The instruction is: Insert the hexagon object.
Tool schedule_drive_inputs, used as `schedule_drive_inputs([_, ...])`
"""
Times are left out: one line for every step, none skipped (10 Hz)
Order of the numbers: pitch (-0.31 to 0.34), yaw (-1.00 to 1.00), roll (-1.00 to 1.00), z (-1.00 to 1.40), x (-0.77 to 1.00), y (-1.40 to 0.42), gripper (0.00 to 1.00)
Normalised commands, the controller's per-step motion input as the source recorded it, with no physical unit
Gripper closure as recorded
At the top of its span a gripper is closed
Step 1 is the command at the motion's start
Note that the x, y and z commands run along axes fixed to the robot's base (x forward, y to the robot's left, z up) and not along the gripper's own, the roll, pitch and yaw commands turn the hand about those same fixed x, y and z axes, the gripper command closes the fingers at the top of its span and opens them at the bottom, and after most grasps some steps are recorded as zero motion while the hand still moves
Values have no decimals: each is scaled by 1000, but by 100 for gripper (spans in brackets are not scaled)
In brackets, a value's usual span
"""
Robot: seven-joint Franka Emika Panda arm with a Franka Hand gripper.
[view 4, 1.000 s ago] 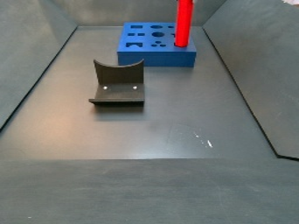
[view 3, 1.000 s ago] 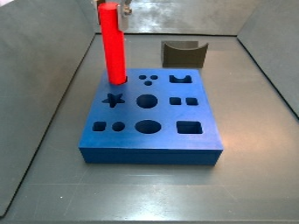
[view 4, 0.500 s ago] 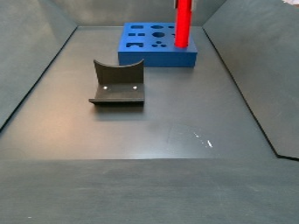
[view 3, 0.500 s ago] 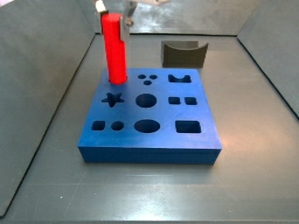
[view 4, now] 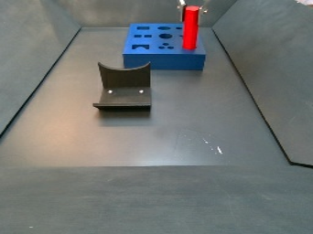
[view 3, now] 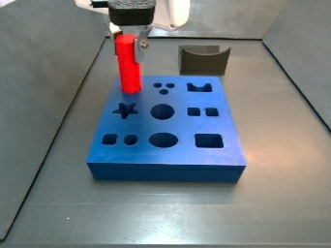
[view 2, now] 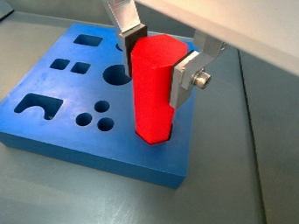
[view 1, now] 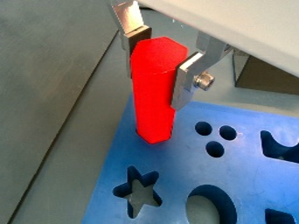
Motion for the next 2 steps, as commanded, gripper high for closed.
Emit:
schedule_drive_inputs([-70, 0, 0, 0, -54, 0, 100])
schedule_drive_inputs([0, 0, 0, 0, 0, 0, 100])
